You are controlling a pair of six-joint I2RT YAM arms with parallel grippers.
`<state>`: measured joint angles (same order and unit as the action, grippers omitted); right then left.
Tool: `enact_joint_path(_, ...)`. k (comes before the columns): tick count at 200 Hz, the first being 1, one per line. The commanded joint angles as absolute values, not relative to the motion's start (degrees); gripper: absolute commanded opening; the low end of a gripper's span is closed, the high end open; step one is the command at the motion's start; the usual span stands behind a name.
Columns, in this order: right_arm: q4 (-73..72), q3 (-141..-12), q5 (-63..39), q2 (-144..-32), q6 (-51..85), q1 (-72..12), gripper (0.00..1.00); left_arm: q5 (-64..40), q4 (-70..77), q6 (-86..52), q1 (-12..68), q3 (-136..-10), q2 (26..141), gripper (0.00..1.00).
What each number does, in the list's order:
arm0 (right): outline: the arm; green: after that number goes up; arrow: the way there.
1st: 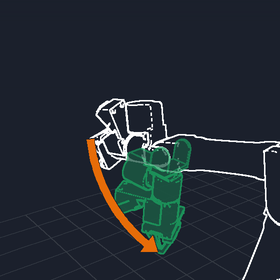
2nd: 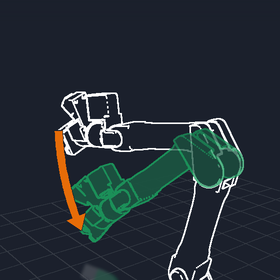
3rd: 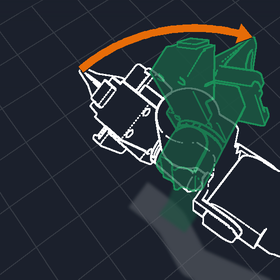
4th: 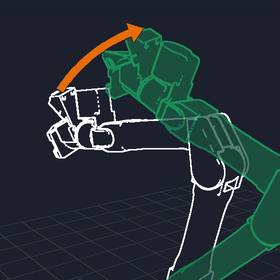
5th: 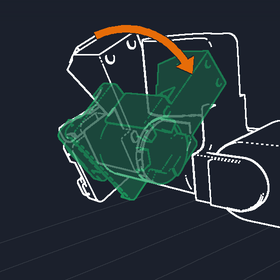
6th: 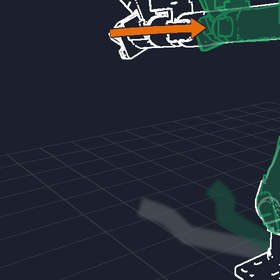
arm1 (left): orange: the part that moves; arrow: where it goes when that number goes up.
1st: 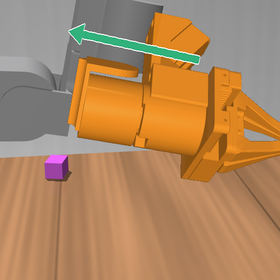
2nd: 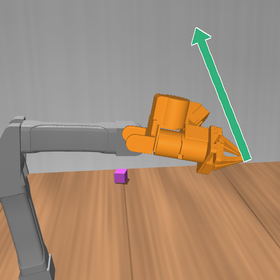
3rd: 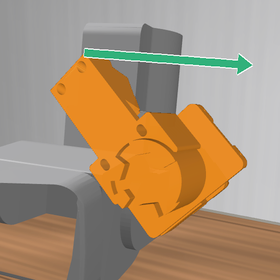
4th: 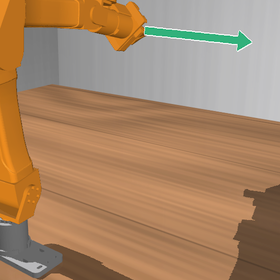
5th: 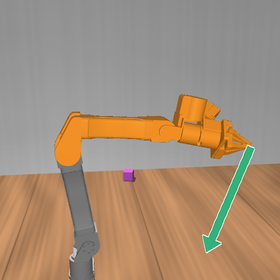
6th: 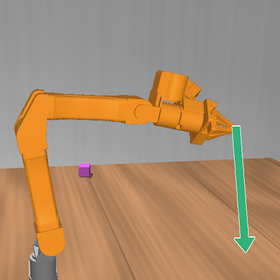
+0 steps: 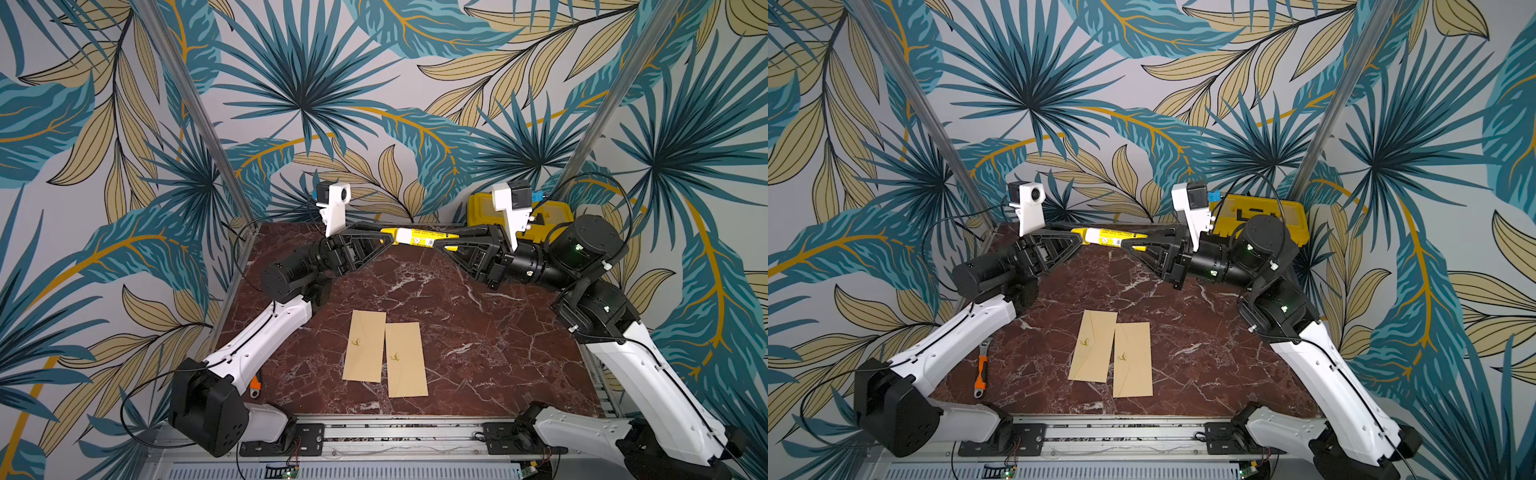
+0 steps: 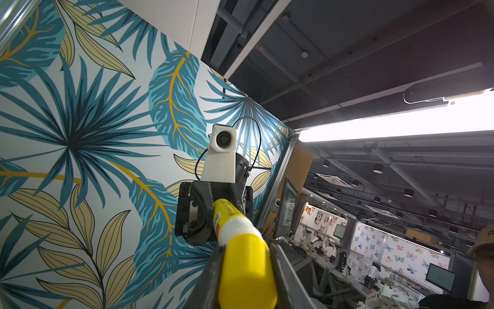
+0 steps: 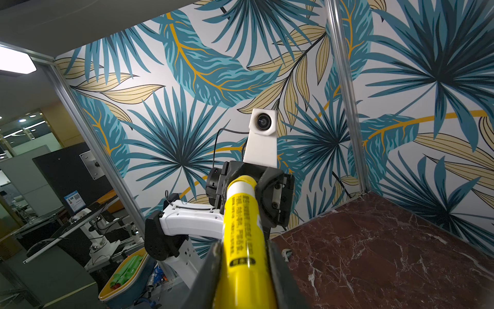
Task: Seal the envelope with a glue stick
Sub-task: Close the lid of the glue stick.
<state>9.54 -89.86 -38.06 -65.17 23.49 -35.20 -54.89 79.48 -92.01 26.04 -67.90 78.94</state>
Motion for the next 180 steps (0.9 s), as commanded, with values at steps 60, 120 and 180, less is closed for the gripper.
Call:
enact_joint_path(60, 18.87, -94.01, -35.98, -67.36, 18.49, -37.0, 0.0, -54.93, 80.22, -91.55, 26.28, -68.66, 78.05, 0.31)
enact_joint_path(120, 26.88, -97.92, -29.94, -67.68, 14.04, -38.1, 0.0, -56.5, 73.11, -86.66, 26.3, -67.37, 76.69, 0.31)
enact_joint_path(180, 32.69, -100.8, -23.82, -68.97, 11.62, -38.96, 0.0, -56.63, 54.77, -73.86, 26.28, -65.41, 72.11, 0.31)
